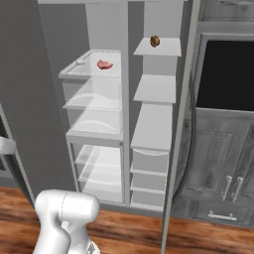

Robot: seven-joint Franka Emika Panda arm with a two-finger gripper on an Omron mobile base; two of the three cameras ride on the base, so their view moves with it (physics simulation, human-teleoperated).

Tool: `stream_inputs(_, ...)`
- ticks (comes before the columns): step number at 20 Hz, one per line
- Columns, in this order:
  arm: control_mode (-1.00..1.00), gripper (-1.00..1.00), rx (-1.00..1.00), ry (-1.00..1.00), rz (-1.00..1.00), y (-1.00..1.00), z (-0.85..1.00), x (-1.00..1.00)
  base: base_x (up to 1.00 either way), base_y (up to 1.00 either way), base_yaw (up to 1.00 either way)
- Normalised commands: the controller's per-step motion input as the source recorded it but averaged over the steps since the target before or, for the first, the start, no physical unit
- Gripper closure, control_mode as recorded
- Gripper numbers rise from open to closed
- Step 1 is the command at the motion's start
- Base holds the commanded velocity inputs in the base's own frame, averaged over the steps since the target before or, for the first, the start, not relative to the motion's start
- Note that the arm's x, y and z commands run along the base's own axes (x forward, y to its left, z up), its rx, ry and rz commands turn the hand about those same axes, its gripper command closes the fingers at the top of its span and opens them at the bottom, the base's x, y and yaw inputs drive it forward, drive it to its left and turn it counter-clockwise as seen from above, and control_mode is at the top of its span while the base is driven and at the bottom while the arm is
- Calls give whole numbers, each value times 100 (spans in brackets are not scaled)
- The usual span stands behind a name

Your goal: Pick up the frozen steak from the freezer, place it on any shelf in the fridge, and close the fridge and freezer doors when done.

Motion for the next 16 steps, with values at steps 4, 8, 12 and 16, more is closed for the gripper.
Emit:
stream_inputs(4, -100, -100, 0, -39, 0, 100, 0, -60, 0, 0, 0)
stream_inputs(8, -100, -100, 1, -38, -1, 100, -2, -17, 0, 0, 0)
stream_inputs(12, -100, -100, 5, -24, -13, 100, -16, 39, 0, 0, 0)
stream_inputs(16, -100, -100, 8, -1, -23, 96, -41, 99, 0, 0, 0)
